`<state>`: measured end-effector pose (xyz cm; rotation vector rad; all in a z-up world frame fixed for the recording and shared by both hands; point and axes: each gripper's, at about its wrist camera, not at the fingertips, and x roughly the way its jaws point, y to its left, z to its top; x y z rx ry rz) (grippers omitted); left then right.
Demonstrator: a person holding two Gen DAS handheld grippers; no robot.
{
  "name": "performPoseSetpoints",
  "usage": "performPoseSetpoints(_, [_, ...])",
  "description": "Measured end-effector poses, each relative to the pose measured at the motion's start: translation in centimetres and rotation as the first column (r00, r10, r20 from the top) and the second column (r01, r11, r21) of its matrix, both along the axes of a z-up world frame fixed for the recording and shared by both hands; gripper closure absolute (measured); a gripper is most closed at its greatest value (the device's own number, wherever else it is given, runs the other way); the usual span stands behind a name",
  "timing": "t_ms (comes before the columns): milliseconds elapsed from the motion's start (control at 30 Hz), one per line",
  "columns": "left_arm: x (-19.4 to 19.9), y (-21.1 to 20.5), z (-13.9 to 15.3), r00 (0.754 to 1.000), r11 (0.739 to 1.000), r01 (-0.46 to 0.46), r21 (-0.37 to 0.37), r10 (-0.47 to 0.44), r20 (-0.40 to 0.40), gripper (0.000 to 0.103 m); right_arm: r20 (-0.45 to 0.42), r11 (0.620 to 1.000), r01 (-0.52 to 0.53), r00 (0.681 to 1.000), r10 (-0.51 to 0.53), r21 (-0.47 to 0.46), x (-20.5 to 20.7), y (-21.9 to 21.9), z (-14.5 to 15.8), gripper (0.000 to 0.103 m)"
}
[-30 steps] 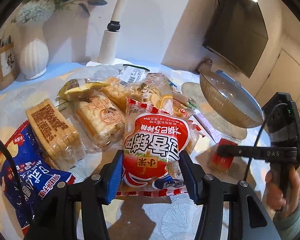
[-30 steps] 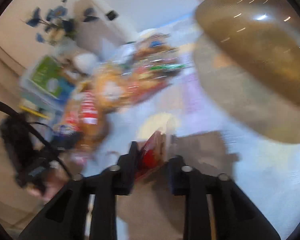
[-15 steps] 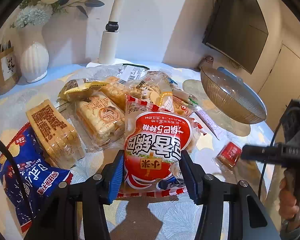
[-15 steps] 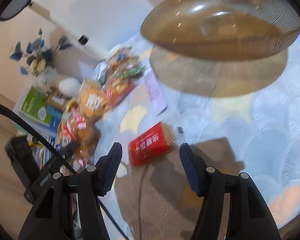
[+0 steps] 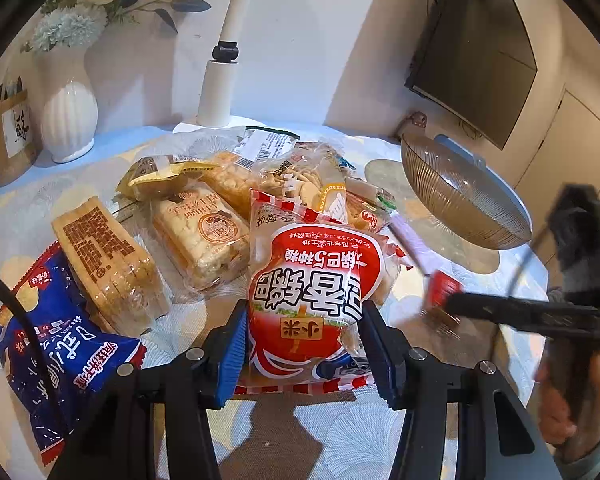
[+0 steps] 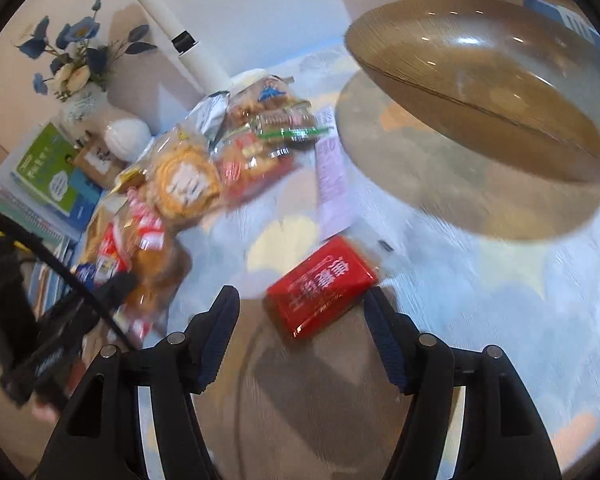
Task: Organize snacks
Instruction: 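Grasp the red biscuit packet with the right gripper while the left gripper holds the snack bag, then carry both packets over the glass bowl and open both grippers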
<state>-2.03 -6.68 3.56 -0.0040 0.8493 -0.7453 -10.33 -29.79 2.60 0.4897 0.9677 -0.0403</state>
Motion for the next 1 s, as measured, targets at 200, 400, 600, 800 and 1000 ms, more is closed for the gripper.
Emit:
performPoseSetpoints(200, [-0.1,-0.1,0.0,1.000,1.000,0.000,0.008,0.000,0.010,0.051,0.037,0.983,-0.018,0.999,0.026,-0.180,1.1,2.5,-0.7,0.040])
performPoseSetpoints(400, [-0.7,-0.4,0.2,1.000,1.000,0.012,0.023,-0.013,0.018,0.052,0.045,0.963,-0.034,0.998,0.048,-0.267,-0.8,3.0,-0.4,0.068])
performPoseSetpoints(600, [-2.9,0.3,1.5,0.999,0.998,0.036,-0.054,-0.036,-0.001,0.054,0.122,0.993,-0.034,0.991,0.048,-0.113,-4.6,0.5,1.3,0.070])
performPoseSetpoints(800, [-5.0,-1.8,4.8,0.996,0.993,0.081,-0.081,-0.077,0.054,0.054,0.262,0.992,-0.017,0.964,0.049,-0.122,-7.3,-0.6,5.9,0.070])
performPoseSetpoints(1000, [-5.2,-7.0,9.9,0.981,0.988,0.136,-0.078,-0.123,0.149,0.054,0.390,0.968,0.104,0.921,-0.007,-0.228,-8.6,-4.0,11.2,0.070])
